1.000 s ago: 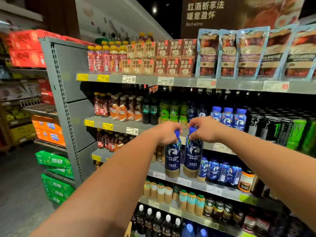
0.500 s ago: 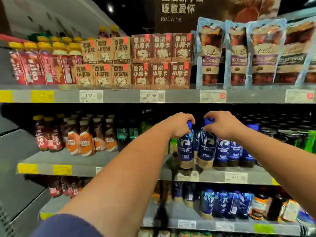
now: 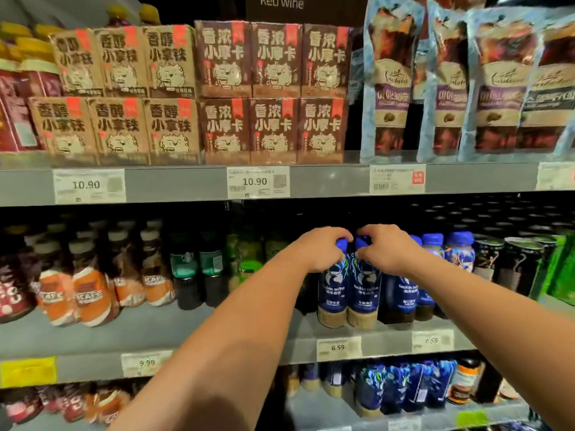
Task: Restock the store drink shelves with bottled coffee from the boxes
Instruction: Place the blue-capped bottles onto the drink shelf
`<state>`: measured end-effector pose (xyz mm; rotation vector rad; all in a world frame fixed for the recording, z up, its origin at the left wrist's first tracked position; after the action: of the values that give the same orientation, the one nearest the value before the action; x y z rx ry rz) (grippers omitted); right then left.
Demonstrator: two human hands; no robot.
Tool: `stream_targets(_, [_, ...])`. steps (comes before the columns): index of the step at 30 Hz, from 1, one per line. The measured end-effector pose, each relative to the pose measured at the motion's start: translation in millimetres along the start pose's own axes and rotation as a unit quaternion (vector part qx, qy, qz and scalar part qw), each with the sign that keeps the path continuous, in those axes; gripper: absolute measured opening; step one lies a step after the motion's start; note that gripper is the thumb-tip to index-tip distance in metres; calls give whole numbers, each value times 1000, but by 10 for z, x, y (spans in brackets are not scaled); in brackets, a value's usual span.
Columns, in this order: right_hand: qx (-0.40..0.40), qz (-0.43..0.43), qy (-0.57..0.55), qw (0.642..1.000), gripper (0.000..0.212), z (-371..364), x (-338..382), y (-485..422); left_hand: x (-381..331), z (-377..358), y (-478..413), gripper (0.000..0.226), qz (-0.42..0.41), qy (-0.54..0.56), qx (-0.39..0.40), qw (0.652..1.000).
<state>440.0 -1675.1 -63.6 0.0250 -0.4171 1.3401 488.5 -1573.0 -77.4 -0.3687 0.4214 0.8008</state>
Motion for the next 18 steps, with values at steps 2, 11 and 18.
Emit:
stream_targets(2, [-23,-3,-24,999,46,-37,-60,0,41,-79,-4,48,4,15,-33,999])
stream_targets(11, [-209,-35,-220,952,42,-416,-456,524,541,-547,384,77,76,168,-257,949])
stream_targets(18, [-133,-130,-310,932,39,-1117,-669,685,701,-948,524,60,153,158,-235,947])
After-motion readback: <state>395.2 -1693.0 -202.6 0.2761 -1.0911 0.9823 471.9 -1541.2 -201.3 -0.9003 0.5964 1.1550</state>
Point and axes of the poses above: each hand's wrist, its own y-axis away from the middle knuckle, its own z-axis out of the back of the hand, x = y × z, the point moved 8 cm from there along -y, towards the middle knuckle
